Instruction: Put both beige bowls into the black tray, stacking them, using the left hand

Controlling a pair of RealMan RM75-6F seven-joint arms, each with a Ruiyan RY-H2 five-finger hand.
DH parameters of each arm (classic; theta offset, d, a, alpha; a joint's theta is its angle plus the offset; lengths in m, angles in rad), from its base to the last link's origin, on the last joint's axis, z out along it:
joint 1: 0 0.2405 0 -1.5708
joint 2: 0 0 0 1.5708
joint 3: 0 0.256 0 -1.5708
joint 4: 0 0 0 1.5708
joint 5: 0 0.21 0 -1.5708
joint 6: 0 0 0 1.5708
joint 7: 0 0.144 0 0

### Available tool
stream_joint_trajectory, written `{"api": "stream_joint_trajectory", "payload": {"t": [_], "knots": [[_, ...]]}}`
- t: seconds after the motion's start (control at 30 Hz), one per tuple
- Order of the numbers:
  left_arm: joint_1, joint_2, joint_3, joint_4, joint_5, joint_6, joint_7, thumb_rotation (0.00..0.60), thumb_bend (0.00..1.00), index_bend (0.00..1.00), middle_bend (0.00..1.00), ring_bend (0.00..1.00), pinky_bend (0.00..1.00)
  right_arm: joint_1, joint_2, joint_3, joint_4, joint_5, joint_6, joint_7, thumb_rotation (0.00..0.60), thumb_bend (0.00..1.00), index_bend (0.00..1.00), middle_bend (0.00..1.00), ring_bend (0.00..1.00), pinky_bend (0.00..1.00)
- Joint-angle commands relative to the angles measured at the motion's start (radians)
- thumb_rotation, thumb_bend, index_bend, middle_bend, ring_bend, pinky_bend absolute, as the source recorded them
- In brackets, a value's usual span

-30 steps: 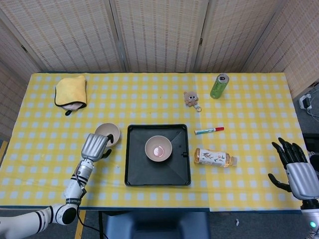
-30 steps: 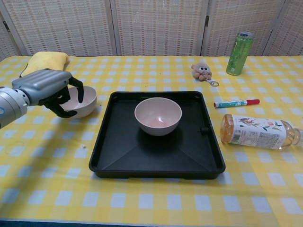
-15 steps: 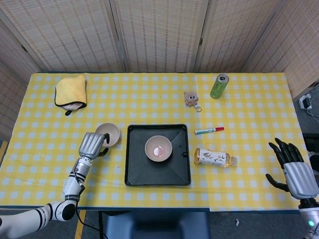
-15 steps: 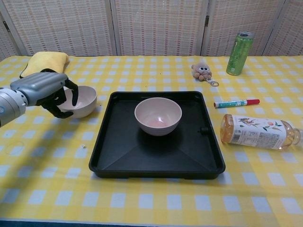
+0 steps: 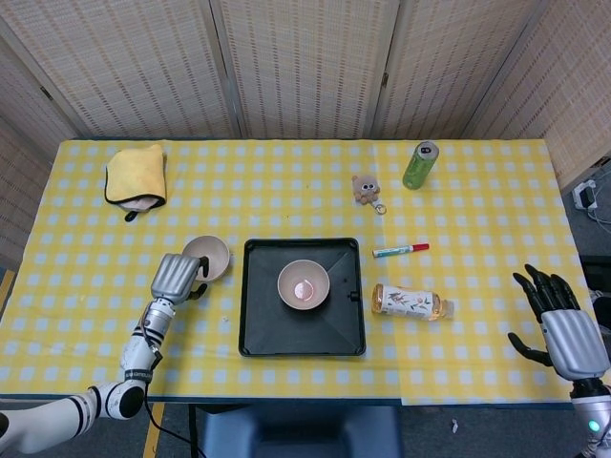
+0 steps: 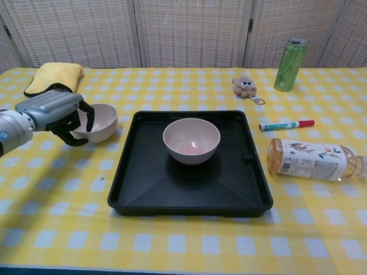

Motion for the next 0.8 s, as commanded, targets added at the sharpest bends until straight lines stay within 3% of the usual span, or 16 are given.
{"api": "stream_joint_trajectory", "payload": {"t": [0.03, 0.3, 0.5, 0.67, 0.8], "knots": [[-0.001, -0.004, -0.001, 0.01, 0.002, -0.001, -0.011, 0.6, 0.36, 0.59, 1.0, 1.0, 1.0, 0.0, -0.001, 0.001, 0.0, 0.003, 0.0, -0.001, 0.6, 0.31, 0.0, 0.0, 0.0, 0.0], [-0.002, -0.008, 0.005, 0.034, 0.032, -0.002, -0.06, 0.6, 0.49, 0.65, 1.0, 1.0, 1.0, 0.004, -0.003, 0.001, 0.001, 0.008, -0.008, -0.008, 0.6, 0.31, 0.0, 0.0, 0.0, 0.0], [0.006, 0.004, 0.014, 0.013, 0.065, 0.023, -0.073, 0.6, 0.51, 0.65, 1.0, 1.0, 1.0, 0.004, -0.004, 0.001, 0.001, 0.007, -0.007, -0.011, 0.6, 0.31, 0.0, 0.0, 0.0, 0.0], [0.015, 0.036, 0.026, -0.059, 0.093, 0.053, -0.052, 0.6, 0.51, 0.66, 1.0, 1.0, 1.0, 0.005, -0.005, -0.005, -0.001, -0.002, -0.009, -0.012, 0.6, 0.31, 0.0, 0.0, 0.0, 0.0], [0.006, 0.081, 0.02, -0.158, 0.069, 0.012, -0.044, 0.6, 0.52, 0.66, 1.0, 1.0, 1.0, 0.011, -0.008, -0.01, 0.001, -0.002, -0.025, -0.017, 0.6, 0.31, 0.0, 0.0, 0.0, 0.0]]}}
